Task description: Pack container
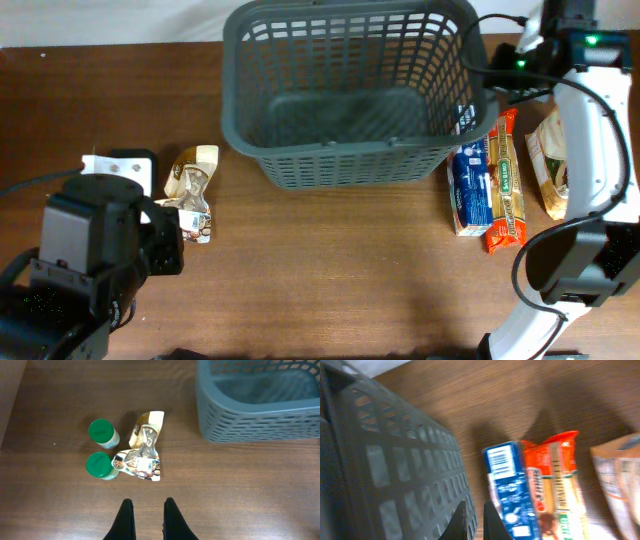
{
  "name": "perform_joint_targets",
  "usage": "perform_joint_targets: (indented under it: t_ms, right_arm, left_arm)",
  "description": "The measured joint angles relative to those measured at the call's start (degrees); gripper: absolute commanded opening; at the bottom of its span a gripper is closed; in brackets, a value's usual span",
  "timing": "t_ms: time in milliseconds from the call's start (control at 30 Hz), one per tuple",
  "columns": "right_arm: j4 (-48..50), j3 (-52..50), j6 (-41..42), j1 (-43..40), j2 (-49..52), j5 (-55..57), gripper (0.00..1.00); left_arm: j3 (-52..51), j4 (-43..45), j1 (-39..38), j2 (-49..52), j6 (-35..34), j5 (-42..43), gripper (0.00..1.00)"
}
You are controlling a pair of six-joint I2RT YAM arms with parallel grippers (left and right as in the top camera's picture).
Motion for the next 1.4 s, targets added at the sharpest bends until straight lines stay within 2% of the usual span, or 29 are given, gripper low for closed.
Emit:
perform_joint_targets:
  t_ms: [233,433,533,567,600,633,667,700,733,767,833,1033,1100,1200,1400]
  right_arm:
    - [-0.68,0.0,0.02,4.98,0.0,-1.25,0.04]
    - [-3.61,0.0,0.15,5.51,-0.13,0.7,0.04]
    - [-5.18,0.0,-0.96,3.78,-0.74,4.68,0.04]
    - [-5.2,0.0,-2.38,2.54,-1.14,6.01,0.08]
    - [-5.18,0.0,-3.69,1.33,-1.53,7.08,0.12]
    - [-5.18,0.0,-5.75,-0.13,-2.08,7.87,0.28]
    - [-5.16,0.0,-8.13,-1.66,-2.8,8.85,0.34]
    - [-5.11,0.0,-9.75,-3.19,-3.45,9.51,0.44]
    - [-4.98,0.0,-11.45,-4.55,-4.02,9.97,0.64]
    - [-4.92,0.0,-12.7,-5.73,-4.5,10.29,0.97]
    - [-4.85,0.0,-14.32,-7.98,-5.2,10.78,0.99]
    - [-5.66,0.0,-18.29,-12.59,-5.57,10.73,0.99]
    - [-5.68,0.0,-20.04,-13.25,-5.57,10.75,0.99]
    - [-5.92,0.0,-21.86,-14.08,-5.57,10.73,0.99]
    - [-5.4,0.0,-25.31,-18.67,-5.57,10.23,0.99]
  left_arm:
    - [0.0,0.17,0.0,0.22,0.0,0.0,0.02]
    - [0.0,0.15,0.0,0.22,0.0,0.0,0.02]
    - [0.0,-0.52,0.0,0.22,0.0,0.0,0.08]
    - [0.0,-0.94,0.0,0.22,0.02,0.0,0.09]
    - [0.0,-1.31,0.0,0.22,0.0,-0.02,0.11]
    - [0.0,-1.44,0.0,0.22,-0.02,0.0,0.15]
    - [0.0,-1.51,0.0,0.22,-0.02,-0.02,0.17]
    - [0.0,-1.53,0.0,0.22,-0.07,-0.02,0.2]
    - [0.0,-1.51,0.0,0.22,-0.17,0.02,0.23]
    - [0.0,-1.49,0.0,0.22,-0.2,0.0,0.25]
    - [0.0,-1.42,0.0,0.22,-0.2,-0.02,0.3]
    - [0.0,-1.33,0.0,0.22,-0.2,-0.09,0.35]
    - [0.0,-1.36,0.0,0.22,-0.2,-0.26,0.42]
    - [0.0,-1.38,0.0,0.22,-0.2,-0.44,0.44]
    - [0.0,-0.83,0.0,0.22,-0.22,-0.87,0.55]
